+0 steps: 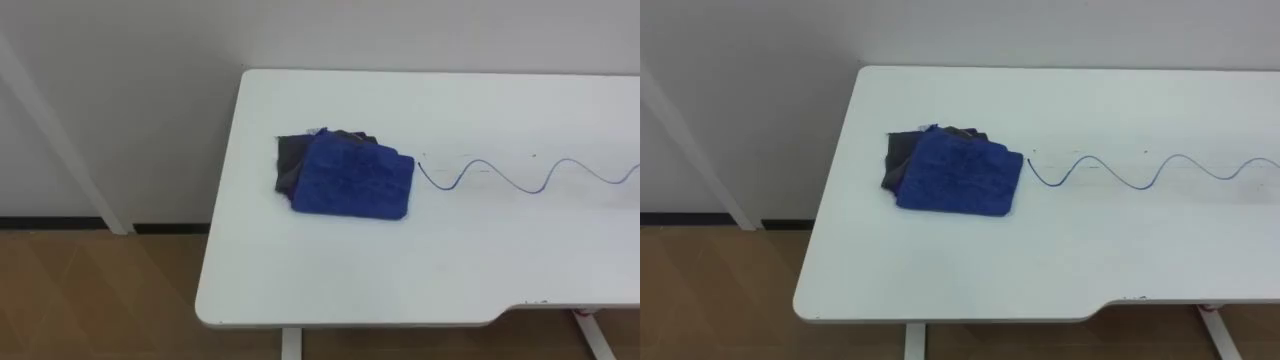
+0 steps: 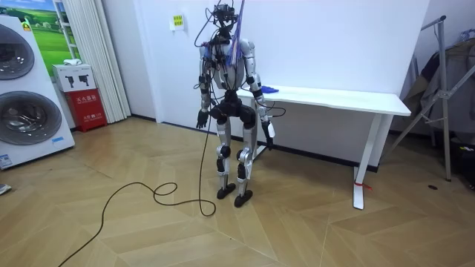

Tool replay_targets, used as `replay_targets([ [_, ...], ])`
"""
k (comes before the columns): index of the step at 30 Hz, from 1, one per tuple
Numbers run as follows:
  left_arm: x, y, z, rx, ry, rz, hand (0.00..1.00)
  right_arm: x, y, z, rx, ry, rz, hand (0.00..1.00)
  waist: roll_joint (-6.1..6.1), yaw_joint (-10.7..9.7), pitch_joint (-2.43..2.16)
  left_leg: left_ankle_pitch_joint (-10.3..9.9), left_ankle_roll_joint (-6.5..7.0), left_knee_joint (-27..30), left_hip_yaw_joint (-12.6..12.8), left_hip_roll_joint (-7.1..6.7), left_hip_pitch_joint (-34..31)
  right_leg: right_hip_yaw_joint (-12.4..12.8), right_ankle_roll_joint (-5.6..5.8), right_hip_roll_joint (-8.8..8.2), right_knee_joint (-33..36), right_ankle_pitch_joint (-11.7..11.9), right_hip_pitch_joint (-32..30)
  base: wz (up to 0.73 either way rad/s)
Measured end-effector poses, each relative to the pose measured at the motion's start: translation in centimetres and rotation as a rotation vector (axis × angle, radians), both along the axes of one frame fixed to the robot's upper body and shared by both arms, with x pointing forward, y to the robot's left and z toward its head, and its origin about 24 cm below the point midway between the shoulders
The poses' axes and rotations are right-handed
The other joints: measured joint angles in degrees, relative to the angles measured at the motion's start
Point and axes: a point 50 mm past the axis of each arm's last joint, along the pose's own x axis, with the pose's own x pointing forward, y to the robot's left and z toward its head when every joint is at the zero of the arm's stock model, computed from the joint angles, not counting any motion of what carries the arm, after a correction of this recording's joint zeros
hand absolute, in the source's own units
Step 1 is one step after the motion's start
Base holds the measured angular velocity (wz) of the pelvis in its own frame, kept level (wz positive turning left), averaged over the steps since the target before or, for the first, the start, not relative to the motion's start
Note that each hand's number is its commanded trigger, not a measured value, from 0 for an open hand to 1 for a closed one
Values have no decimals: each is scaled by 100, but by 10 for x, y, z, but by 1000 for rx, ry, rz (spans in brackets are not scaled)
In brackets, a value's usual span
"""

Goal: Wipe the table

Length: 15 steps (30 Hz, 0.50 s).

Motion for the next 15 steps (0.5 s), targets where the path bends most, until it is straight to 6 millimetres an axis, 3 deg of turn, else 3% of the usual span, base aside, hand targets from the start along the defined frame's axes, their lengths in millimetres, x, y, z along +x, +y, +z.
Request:
replay_targets([
  [15,0,0,0,1,-4,5,0,-1,1,0,7,-11,-55,0,-1,7,0,0,0,-24,8,7,4,33,-2,7,4,-1,-15,0],
])
